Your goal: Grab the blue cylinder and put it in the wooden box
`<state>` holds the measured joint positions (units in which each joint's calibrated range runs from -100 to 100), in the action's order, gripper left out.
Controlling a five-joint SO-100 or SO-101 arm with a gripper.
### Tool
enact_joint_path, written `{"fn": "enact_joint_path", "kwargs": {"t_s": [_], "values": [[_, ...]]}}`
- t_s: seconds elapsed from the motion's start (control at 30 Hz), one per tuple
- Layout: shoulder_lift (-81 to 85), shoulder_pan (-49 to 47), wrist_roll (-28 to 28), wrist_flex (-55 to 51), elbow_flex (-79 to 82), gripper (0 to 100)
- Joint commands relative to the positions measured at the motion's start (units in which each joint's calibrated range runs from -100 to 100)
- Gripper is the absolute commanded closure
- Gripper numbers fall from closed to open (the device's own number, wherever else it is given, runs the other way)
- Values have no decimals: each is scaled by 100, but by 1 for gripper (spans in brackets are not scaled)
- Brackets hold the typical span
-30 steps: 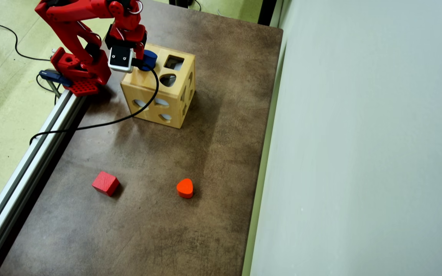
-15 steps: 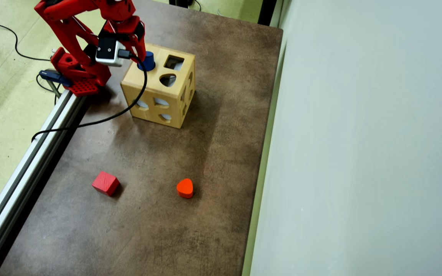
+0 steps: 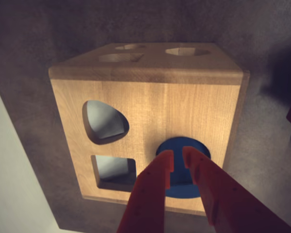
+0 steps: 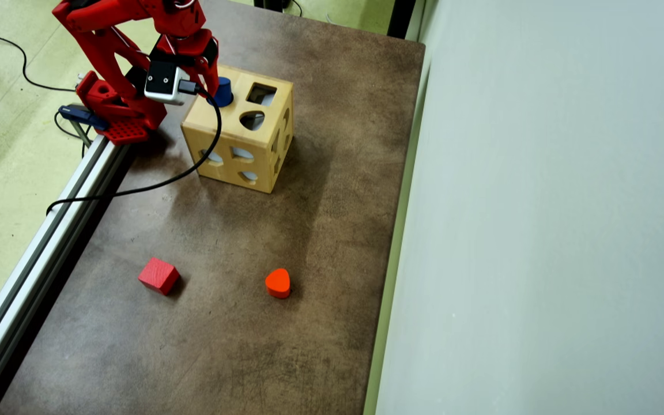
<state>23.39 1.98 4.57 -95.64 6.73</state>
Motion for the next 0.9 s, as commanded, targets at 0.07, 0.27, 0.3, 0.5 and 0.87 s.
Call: {"fn": "enact_joint_path", "kwargs": {"t_s": [0.07, 0.27, 0.3, 0.5, 0.87], "values": [[-381, 18, -10, 143, -29, 95], [-670, -64, -10, 143, 105, 96], [-789, -71, -10, 143, 195, 96], [-832, -391, -10, 151, 419, 96], [-560, -569, -10, 143, 347, 96]]}}
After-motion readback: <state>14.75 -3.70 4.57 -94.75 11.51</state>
